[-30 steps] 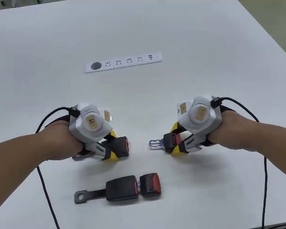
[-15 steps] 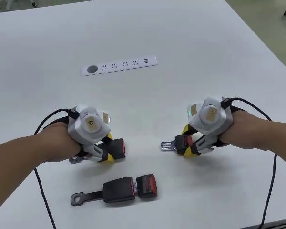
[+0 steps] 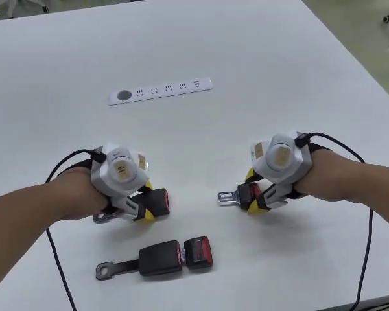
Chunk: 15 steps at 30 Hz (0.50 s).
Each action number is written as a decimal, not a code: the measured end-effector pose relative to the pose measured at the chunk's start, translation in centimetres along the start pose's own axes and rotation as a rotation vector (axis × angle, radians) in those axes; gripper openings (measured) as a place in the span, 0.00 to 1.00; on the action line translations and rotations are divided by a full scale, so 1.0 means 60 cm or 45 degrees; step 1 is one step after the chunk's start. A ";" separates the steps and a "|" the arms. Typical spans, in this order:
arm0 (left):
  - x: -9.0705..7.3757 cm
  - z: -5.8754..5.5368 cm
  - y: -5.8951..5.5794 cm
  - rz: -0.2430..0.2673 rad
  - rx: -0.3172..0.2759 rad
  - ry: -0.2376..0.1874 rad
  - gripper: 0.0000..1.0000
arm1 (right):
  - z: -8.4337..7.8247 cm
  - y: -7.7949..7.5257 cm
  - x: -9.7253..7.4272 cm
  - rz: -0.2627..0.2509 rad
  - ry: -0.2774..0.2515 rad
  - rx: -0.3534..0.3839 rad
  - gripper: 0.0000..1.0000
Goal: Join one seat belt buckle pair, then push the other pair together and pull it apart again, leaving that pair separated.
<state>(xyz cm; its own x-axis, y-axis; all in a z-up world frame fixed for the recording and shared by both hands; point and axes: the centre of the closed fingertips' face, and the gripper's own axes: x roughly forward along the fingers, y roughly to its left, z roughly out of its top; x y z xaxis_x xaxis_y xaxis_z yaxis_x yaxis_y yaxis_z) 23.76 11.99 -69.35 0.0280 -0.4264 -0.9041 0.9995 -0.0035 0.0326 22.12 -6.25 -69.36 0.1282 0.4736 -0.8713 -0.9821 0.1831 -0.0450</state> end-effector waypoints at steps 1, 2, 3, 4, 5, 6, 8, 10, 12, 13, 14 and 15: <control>0.000 -0.001 0.002 0.001 -0.010 0.001 0.37 | 0.000 -0.001 0.000 -0.006 0.000 0.001 0.40; 0.001 -0.001 0.003 0.000 -0.021 0.002 0.37 | -0.001 -0.003 0.000 -0.013 0.002 0.008 0.40; 0.001 -0.003 0.005 -0.009 -0.064 0.002 0.38 | -0.001 -0.004 0.000 -0.022 0.003 0.015 0.41; 0.001 -0.004 0.010 -0.002 -0.090 0.000 0.39 | -0.001 -0.005 0.000 -0.028 0.002 0.018 0.42; 0.001 -0.006 0.013 -0.001 -0.095 0.002 0.41 | -0.001 -0.008 0.000 -0.043 0.002 0.028 0.42; 0.001 -0.008 0.010 -0.006 -0.092 0.007 0.44 | -0.001 -0.008 -0.001 -0.053 0.002 0.035 0.43; -0.003 -0.010 -0.001 -0.013 -0.062 0.022 0.46 | 0.006 -0.008 -0.005 -0.069 -0.030 0.064 0.44; -0.007 -0.008 -0.002 -0.001 -0.057 0.021 0.48 | 0.015 -0.011 -0.015 -0.097 -0.059 0.089 0.46; -0.015 -0.005 -0.003 0.021 -0.062 0.010 0.50 | 0.026 -0.014 -0.026 -0.132 -0.090 0.126 0.48; -0.024 0.000 -0.001 0.045 -0.073 0.000 0.50 | 0.029 -0.013 -0.029 -0.139 -0.102 0.136 0.49; -0.030 0.005 0.000 0.059 -0.084 -0.013 0.51 | 0.034 -0.012 -0.027 -0.147 -0.126 0.167 0.49; -0.039 0.015 0.001 0.082 -0.097 -0.038 0.52 | 0.037 -0.010 -0.029 -0.152 -0.134 0.169 0.50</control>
<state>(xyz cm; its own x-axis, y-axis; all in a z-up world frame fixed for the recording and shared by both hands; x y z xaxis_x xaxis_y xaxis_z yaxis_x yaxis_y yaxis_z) 23.74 12.18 -66.83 0.0928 -0.4505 -0.8879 0.9941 0.0928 0.0568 22.78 -5.29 -66.73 0.2630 0.5282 -0.8073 -0.9331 0.3520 -0.0736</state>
